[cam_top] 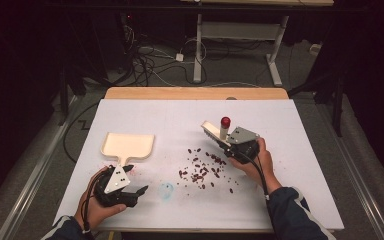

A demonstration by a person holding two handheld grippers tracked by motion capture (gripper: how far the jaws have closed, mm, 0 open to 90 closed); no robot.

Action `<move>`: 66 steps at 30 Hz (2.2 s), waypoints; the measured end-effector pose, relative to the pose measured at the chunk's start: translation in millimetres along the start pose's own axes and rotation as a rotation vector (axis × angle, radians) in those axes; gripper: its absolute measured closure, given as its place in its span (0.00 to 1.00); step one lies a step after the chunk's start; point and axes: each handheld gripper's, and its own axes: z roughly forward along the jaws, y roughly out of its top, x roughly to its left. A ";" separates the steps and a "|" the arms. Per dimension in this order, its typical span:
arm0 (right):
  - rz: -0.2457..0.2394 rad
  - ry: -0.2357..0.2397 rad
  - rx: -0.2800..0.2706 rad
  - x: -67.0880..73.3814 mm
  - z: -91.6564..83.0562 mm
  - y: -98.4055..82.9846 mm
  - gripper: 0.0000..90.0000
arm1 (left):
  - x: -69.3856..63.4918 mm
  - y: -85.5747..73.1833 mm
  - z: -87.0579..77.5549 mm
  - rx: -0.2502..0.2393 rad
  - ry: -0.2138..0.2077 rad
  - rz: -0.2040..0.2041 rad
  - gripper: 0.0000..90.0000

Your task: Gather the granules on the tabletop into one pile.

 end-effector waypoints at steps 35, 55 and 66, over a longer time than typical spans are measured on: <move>-0.247 0.242 -0.131 37.1 -16.4 -3.9 0.75 | -2.7 0.5 -4.6 -0.006 -0.022 0.007 0.21; 0.141 0.384 -0.124 97.0 -51.9 41.1 0.75 | 9.3 -2.4 -23.1 -0.083 0.067 -0.030 0.21; 0.209 0.499 -0.058 159.6 -16.5 34.8 0.75 | 13.7 -3.4 -26.6 -0.117 0.082 -0.064 0.21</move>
